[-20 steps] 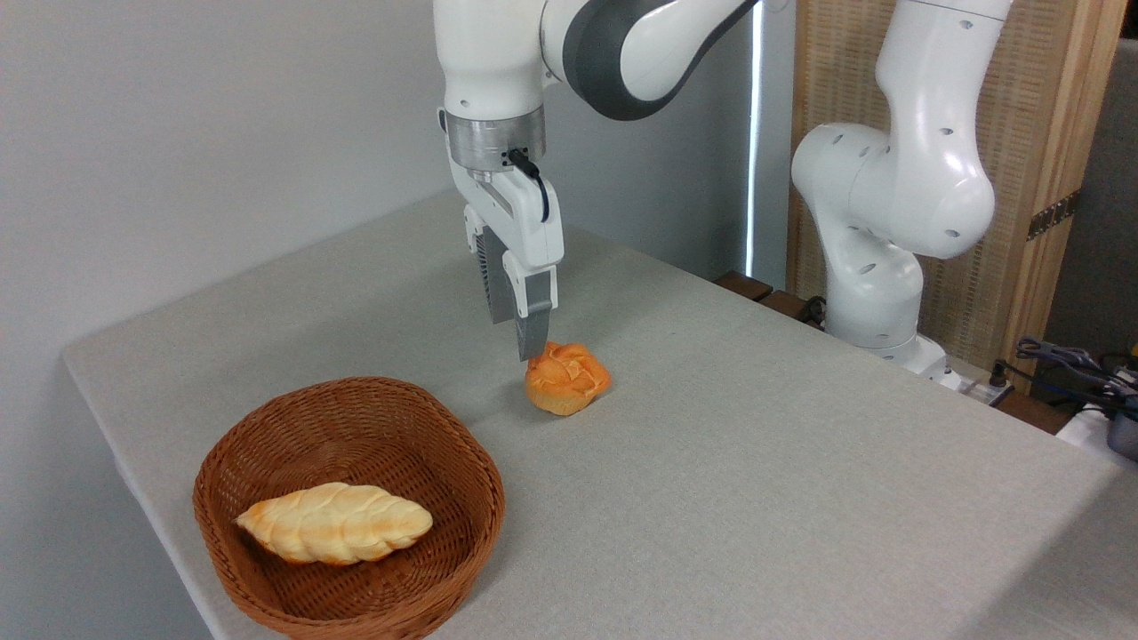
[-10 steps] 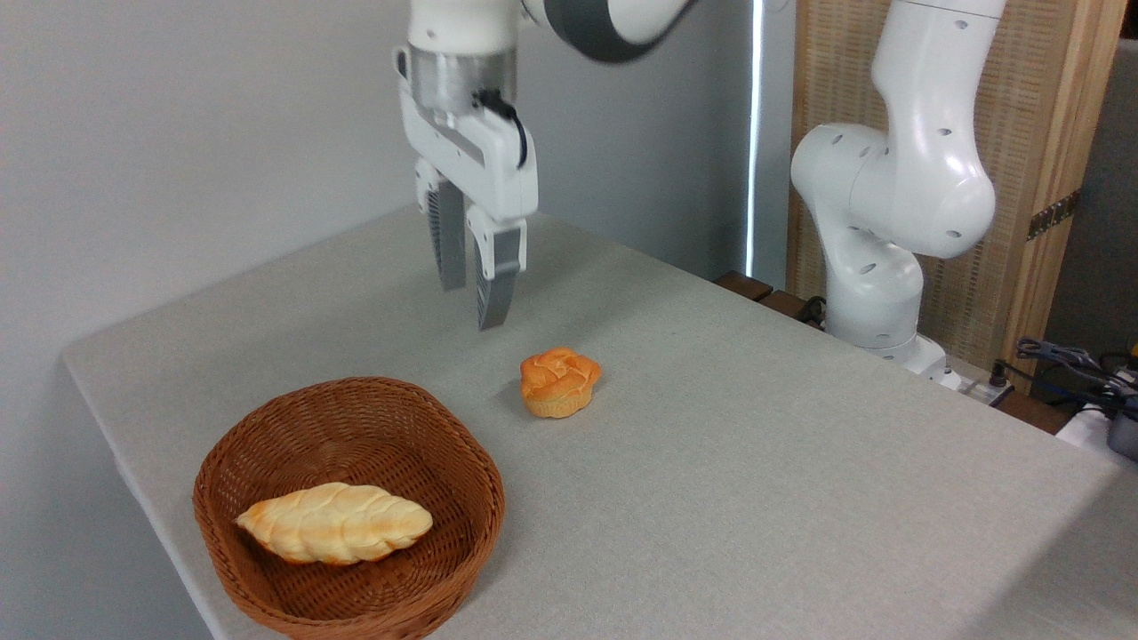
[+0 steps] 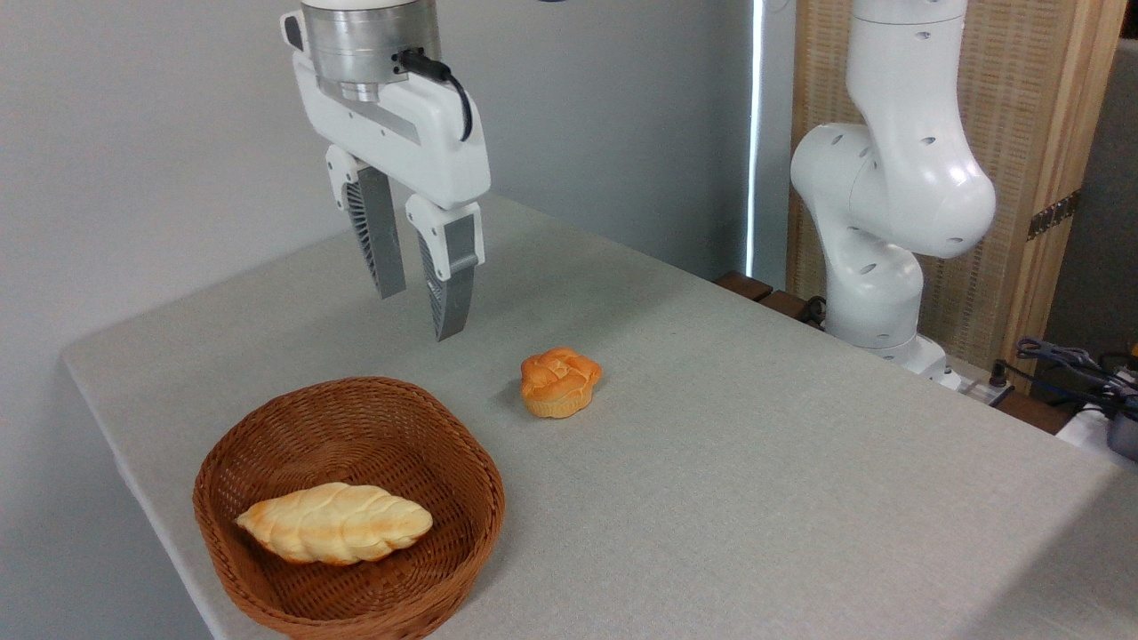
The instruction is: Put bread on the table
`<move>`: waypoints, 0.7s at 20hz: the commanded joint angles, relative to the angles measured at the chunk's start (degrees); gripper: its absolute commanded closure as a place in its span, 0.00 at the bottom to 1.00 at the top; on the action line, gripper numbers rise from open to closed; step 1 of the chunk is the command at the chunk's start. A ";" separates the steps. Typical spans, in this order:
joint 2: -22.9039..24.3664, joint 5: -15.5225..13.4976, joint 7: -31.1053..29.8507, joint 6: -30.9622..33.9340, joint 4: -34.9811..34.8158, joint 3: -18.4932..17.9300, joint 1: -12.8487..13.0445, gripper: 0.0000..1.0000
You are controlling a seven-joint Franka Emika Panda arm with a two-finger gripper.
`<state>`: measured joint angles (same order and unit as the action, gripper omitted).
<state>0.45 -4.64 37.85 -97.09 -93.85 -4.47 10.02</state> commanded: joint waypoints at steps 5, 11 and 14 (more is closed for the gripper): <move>-1.42 1.56 -1.28 2.70 3.24 0.16 0.61 0.00; -1.42 1.56 -1.28 3.13 3.15 0.60 0.44 0.00; -1.42 1.56 -1.28 5.15 3.15 4.63 -3.41 0.00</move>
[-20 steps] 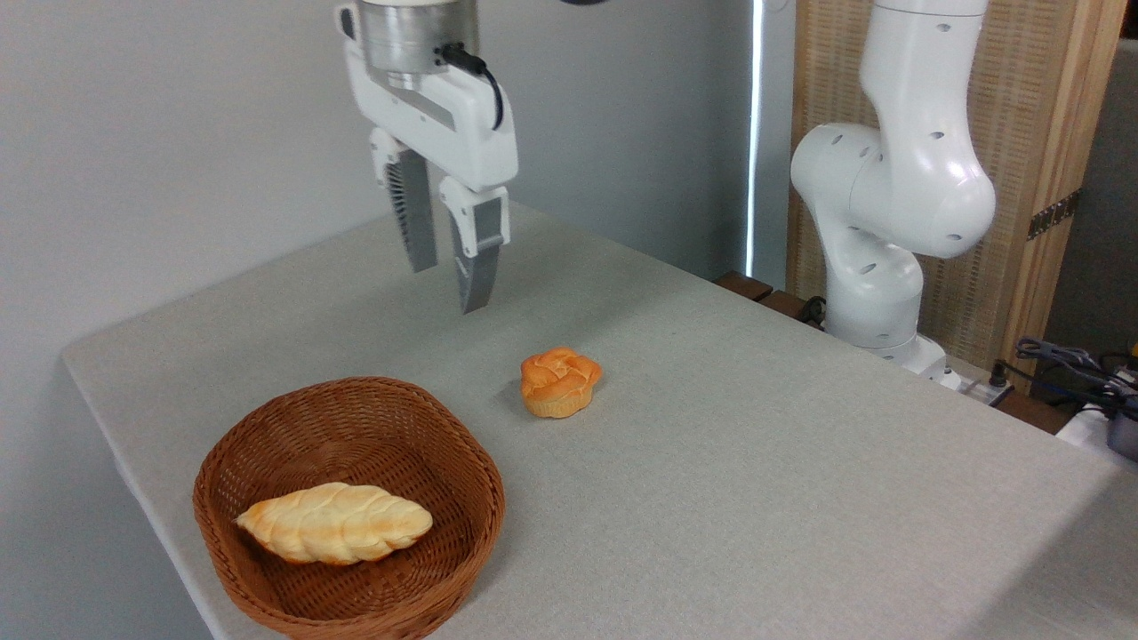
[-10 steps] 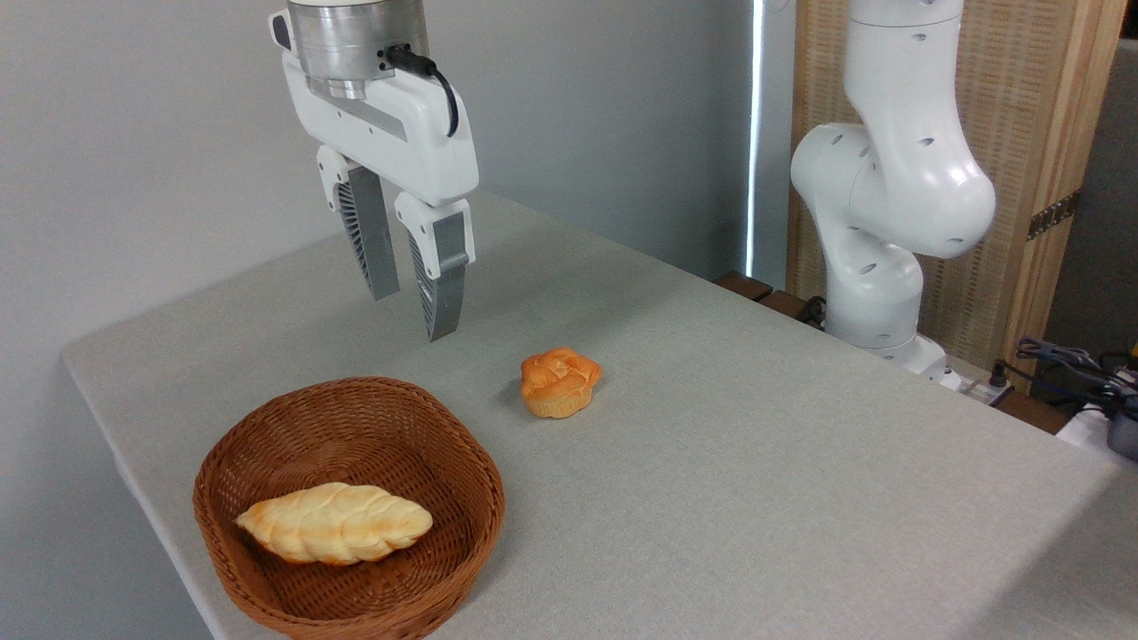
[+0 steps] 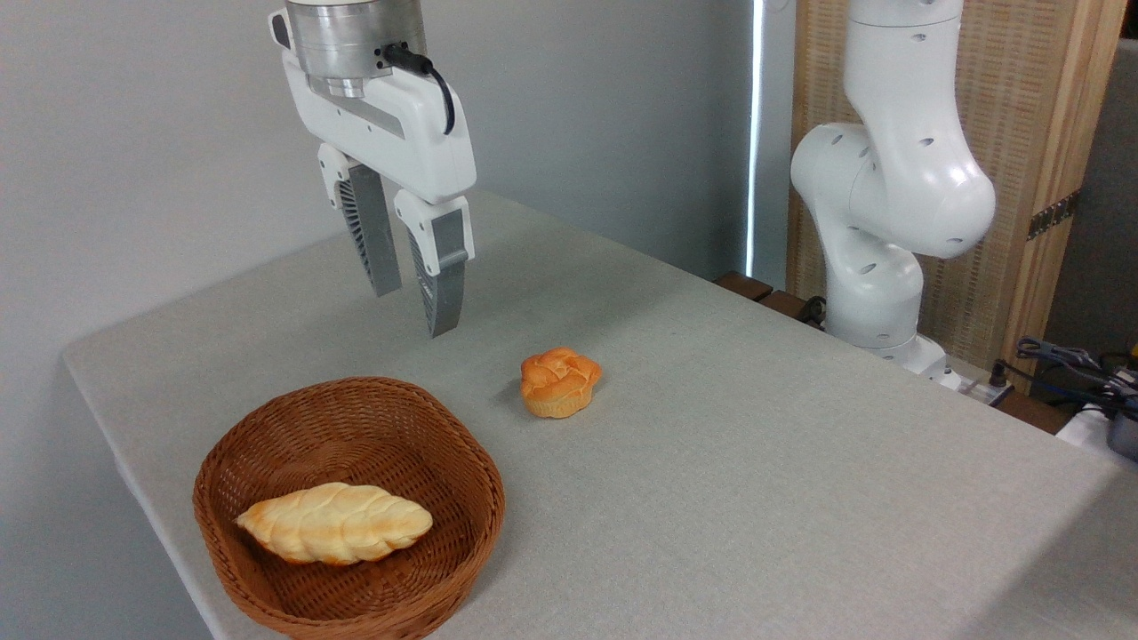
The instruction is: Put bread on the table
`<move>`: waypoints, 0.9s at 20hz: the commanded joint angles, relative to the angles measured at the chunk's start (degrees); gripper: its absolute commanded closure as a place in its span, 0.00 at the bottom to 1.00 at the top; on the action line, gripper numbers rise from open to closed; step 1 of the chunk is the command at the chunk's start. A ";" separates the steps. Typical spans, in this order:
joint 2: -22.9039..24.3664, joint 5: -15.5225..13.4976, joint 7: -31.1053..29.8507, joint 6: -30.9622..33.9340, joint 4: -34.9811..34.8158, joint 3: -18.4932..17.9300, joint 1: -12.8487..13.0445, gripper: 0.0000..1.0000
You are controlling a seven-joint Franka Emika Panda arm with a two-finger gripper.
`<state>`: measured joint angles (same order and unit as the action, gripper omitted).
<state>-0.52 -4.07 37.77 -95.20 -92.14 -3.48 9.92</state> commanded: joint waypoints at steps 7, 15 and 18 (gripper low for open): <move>-0.36 0.99 -1.30 4.50 1.52 4.19 -4.82 0.00; -0.09 3.01 -4.47 4.41 1.52 2.78 -4.73 0.00; -0.09 3.01 -4.29 4.32 1.52 2.87 -4.73 0.00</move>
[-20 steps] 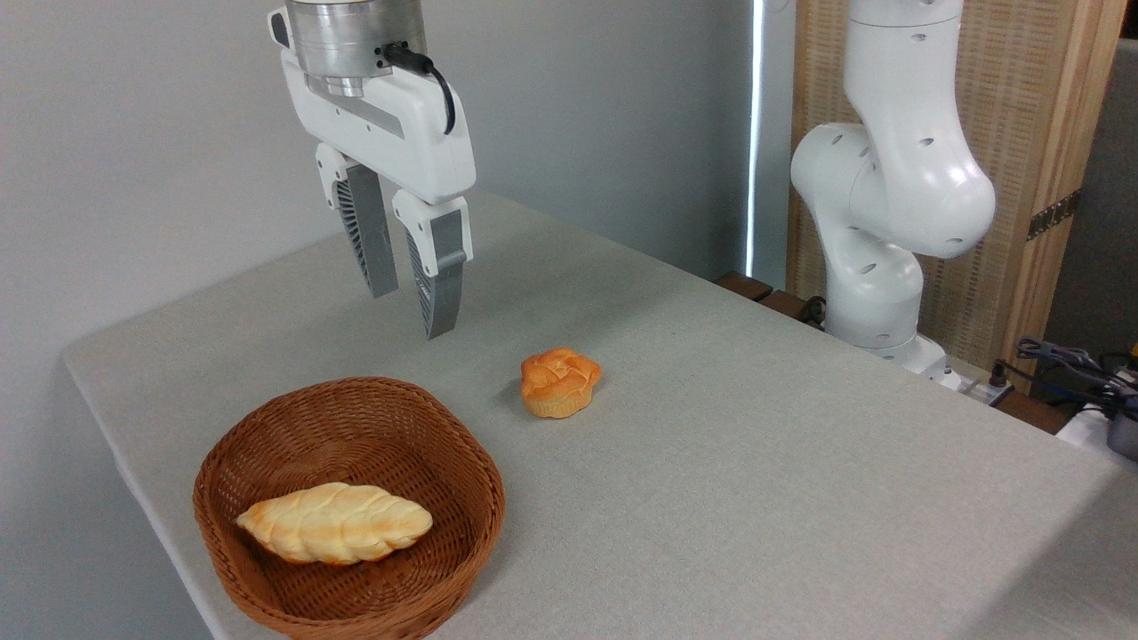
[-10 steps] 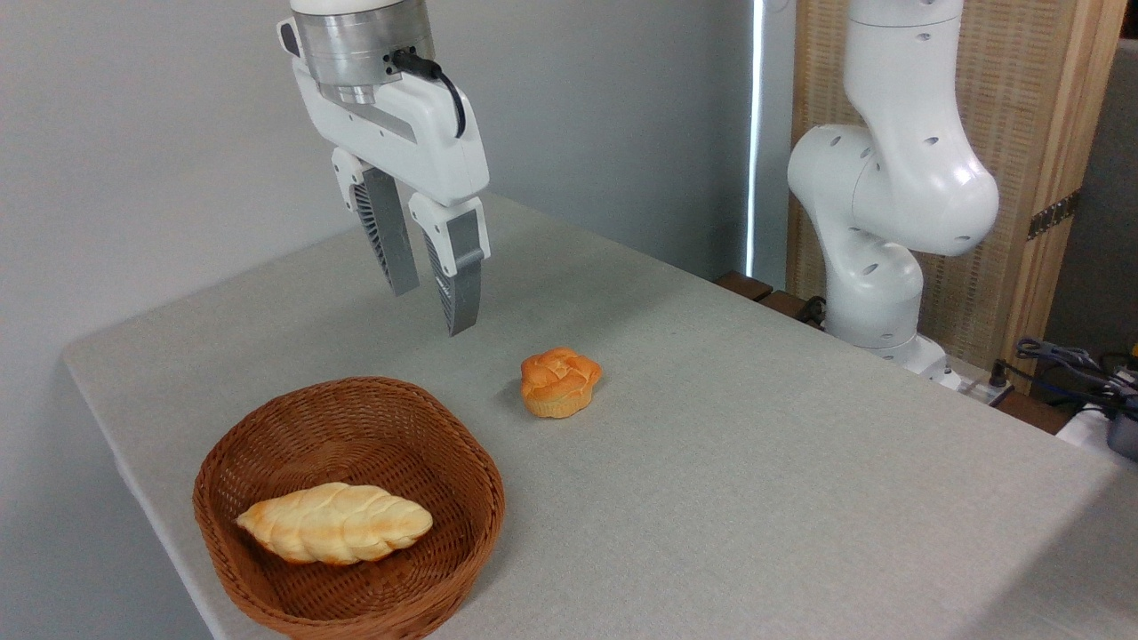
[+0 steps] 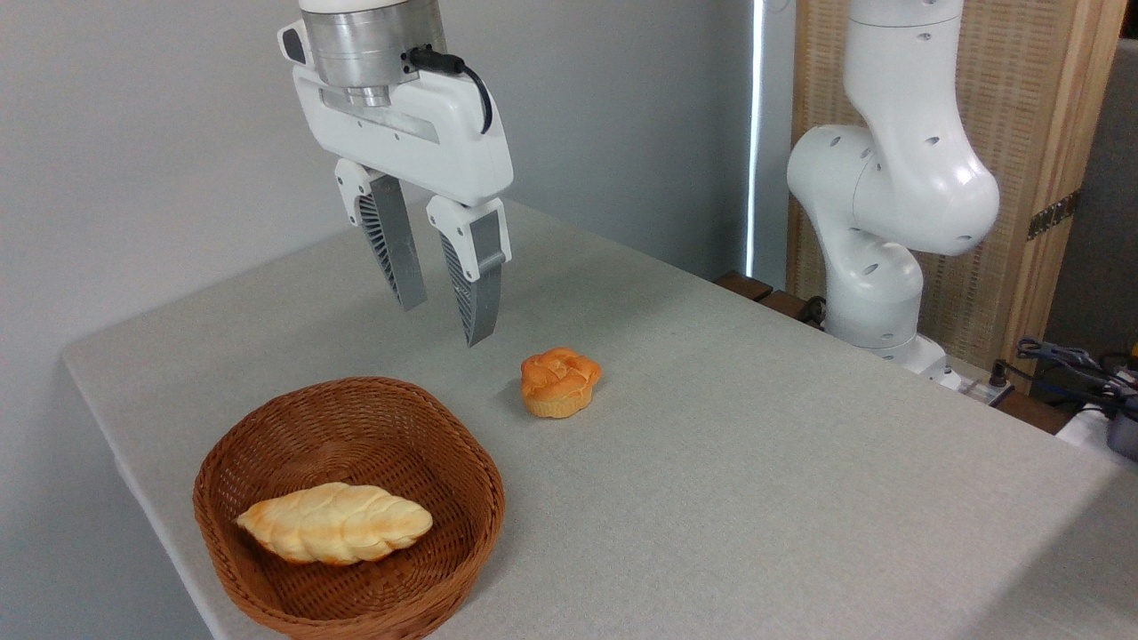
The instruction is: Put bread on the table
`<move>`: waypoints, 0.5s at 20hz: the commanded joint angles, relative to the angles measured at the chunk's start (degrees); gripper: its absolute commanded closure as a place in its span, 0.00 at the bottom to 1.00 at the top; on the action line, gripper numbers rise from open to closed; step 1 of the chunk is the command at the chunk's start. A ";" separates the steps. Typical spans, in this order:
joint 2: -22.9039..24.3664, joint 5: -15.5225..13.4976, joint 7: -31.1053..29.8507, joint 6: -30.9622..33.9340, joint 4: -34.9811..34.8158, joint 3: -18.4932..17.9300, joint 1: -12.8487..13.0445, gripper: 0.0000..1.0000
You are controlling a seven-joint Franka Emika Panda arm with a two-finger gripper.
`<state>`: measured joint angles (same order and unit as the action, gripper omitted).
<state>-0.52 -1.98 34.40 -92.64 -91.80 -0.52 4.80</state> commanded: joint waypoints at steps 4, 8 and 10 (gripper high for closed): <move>-0.10 0.93 3.28 1.85 1.19 0.08 0.39 0.00; -0.01 0.84 4.36 1.85 1.19 -0.18 0.39 0.00; -0.01 0.84 4.36 1.85 1.19 -0.19 0.39 0.00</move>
